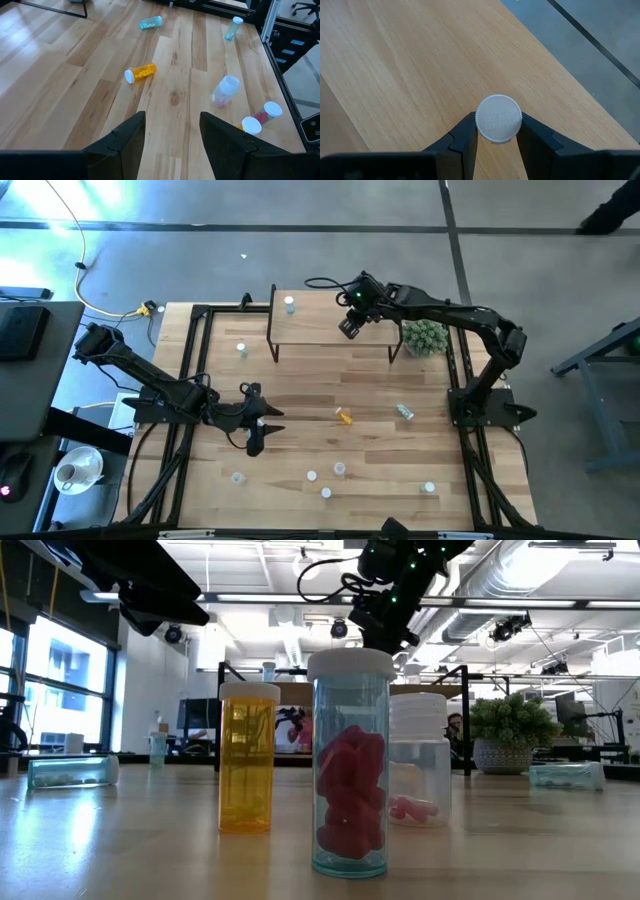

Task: Pick and place medicine bottles onto shelf by color
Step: Put the top right orange pill bottle on the shelf, then put the top left light blue pill bottle on the shelf

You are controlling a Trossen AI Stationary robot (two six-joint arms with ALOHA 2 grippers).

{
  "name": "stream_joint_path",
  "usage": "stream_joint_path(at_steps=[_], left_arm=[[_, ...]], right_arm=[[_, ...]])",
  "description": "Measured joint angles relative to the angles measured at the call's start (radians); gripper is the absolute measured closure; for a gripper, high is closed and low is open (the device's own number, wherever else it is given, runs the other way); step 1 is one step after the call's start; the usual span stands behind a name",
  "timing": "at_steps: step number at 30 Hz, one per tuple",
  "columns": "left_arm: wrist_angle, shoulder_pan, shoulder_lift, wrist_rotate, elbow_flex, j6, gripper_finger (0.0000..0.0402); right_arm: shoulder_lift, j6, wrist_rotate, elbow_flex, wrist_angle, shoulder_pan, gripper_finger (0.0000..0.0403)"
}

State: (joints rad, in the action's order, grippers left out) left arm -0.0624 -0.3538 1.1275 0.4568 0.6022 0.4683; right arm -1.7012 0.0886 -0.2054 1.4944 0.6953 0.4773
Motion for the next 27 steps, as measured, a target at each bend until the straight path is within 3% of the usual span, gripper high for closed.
stream_joint_path(at_steps=[11, 27], left_arm=[[0.0, 0.0, 0.0, -0.001, 0.0, 0.0, 0.0222], [-0.026, 0.0, 0.0, -0.002, 0.0, 0.0, 0.0222]], right_arm=[[-0.004, 0.008, -0.06, -0.001, -0.009, 0.0, 0.0253], [0.067, 0.025, -0.023, -0.001, 0.027, 0.0, 0.0252]])
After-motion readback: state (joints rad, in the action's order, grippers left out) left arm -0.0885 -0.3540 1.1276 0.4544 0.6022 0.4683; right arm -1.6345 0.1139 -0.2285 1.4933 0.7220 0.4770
